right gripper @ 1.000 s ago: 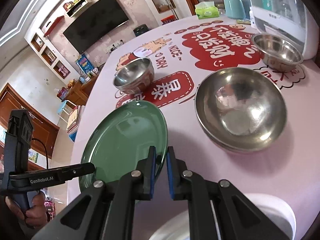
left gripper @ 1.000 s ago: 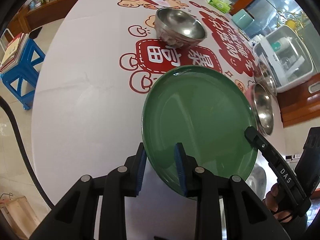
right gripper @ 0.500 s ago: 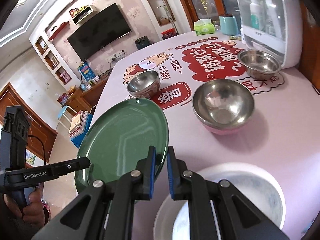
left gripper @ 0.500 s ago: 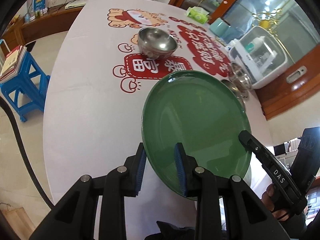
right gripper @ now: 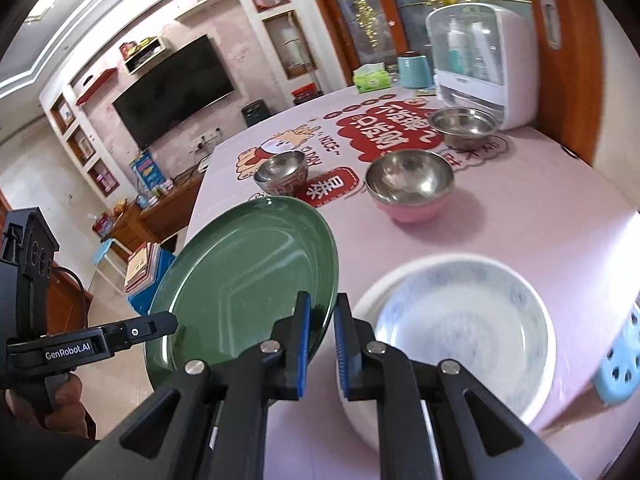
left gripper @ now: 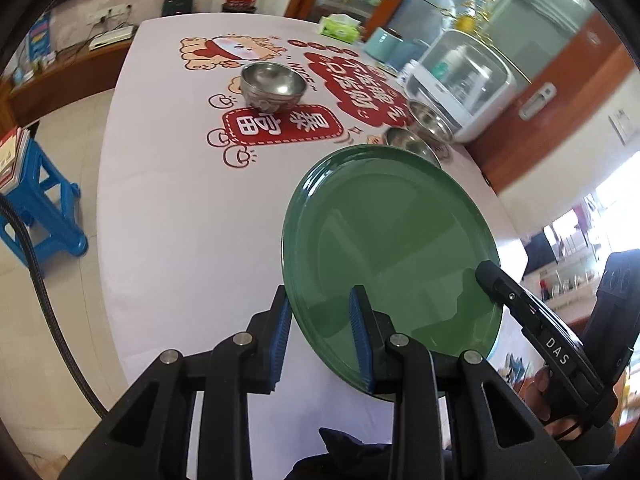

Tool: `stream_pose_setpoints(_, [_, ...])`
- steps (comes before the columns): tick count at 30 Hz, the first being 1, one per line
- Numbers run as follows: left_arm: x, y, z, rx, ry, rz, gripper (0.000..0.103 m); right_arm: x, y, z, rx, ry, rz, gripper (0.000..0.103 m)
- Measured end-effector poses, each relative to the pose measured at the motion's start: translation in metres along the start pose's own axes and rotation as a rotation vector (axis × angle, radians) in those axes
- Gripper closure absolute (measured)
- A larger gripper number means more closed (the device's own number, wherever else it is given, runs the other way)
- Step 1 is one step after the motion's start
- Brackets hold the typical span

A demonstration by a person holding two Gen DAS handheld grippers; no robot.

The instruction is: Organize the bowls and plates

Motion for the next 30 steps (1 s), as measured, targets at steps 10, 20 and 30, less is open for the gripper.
stream_pose_setpoints(10, [-0.039,0.012,-0.003,-0.038,-0.067,0.110,0.076,-0.049,0.010,-0.032,-0.088,0.014,0.091,0.091])
stream_pose_setpoints(20, [-0.039,0.049,0.010,-0.008,-0.097,0.175,0.076,-0.049,0.043,-0.043,-0.111,-0.012,0.096,0.090])
stream_pose_setpoints(30, [-0.038,0.099,0.045,0.032,-0.150,0.169,0.076,-0.037,0.099,-0.047,-0.114,-0.073,0.077,0.089])
Point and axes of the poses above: each gripper's, at about its wrist camera, not at the fingertips, and z roughly the way its jaws point, y to its right, x to its top, the point moved 10 cm from there along z, roughly the way its jaws point, and after that the axes turned 3 degrees about -y, right-handed, at the moved point
